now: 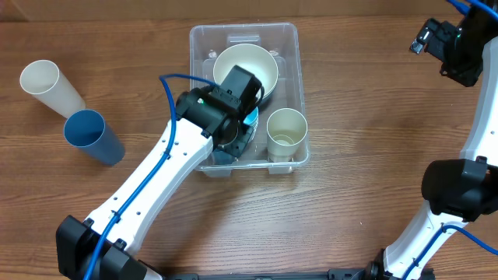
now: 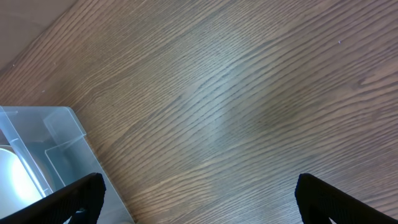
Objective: Pack container
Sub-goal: 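Carry the teal cup into the bin's lower left and lower it, then release the teal cup and move the left gripper back left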
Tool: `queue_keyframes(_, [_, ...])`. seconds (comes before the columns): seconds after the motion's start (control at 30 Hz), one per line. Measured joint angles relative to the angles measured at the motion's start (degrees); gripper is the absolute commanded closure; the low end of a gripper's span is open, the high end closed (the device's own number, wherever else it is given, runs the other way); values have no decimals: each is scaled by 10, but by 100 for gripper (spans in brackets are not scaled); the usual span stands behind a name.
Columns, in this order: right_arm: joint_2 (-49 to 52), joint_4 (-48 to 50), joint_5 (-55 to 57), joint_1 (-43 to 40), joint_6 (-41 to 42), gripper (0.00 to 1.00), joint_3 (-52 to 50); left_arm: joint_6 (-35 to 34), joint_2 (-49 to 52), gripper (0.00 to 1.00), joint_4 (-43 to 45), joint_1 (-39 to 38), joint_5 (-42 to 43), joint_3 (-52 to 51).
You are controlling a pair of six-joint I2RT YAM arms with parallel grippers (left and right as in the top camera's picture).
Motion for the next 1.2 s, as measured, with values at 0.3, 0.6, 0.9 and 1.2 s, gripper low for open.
queue_keyframes(0.3, [0,0,0,0,0,0,0,-5,0,71,-60,0,-5,27])
queue_keyframes(0.6, [0,0,0,0,0,0,0,-11,0,79,-64,0,-2,27])
queue_keyframes(0.9, [0,0,0,0,0,0,0,-32,4,55,-93,1,-12,110])
queue_keyframes(1.2, [0,0,0,0,0,0,0,-90,2,48,-212,147,-90,266])
